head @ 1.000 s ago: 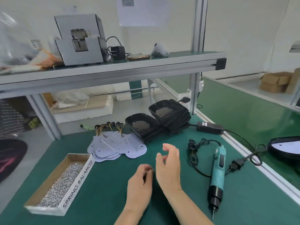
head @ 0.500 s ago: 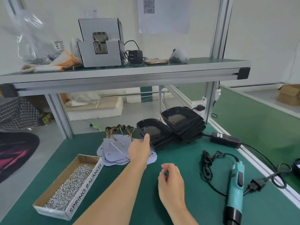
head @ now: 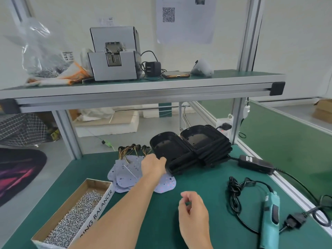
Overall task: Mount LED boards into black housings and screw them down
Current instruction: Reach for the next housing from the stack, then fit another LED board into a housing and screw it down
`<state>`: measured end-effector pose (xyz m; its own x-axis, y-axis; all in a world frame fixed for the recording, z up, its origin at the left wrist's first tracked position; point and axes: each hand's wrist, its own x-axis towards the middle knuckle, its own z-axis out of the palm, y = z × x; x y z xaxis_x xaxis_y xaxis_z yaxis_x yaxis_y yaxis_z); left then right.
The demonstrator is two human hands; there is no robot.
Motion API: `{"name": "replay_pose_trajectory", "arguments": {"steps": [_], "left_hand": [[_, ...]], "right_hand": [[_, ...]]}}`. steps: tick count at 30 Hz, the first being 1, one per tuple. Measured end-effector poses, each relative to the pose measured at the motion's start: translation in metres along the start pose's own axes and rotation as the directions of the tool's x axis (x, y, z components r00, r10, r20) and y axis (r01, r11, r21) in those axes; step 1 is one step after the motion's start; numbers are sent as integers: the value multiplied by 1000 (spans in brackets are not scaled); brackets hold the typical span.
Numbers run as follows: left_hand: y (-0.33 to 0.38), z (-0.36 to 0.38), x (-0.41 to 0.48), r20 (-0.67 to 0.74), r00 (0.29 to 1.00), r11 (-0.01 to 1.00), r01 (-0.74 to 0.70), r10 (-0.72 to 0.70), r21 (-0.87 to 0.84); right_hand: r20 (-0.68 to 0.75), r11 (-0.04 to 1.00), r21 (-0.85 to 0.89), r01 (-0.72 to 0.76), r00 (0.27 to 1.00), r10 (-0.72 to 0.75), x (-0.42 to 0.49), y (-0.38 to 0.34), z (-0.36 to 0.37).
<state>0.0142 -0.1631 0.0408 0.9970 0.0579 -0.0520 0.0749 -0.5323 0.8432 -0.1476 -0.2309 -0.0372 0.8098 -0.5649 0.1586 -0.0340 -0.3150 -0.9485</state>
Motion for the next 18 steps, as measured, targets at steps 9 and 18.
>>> {"name": "replay_pose_trajectory", "arguments": {"steps": [9, 18], "left_hand": [[-41, -34, -75, 5, 1000, 980, 23, -22, -198], [-88, -31, -167, 62, 989, 950, 148, -137, -273]], "right_hand": [[-47, 971, 229, -63, 996, 75, -3, -9, -6], [142, 974, 215, -75, 989, 45, -11, -13, -8]]}}
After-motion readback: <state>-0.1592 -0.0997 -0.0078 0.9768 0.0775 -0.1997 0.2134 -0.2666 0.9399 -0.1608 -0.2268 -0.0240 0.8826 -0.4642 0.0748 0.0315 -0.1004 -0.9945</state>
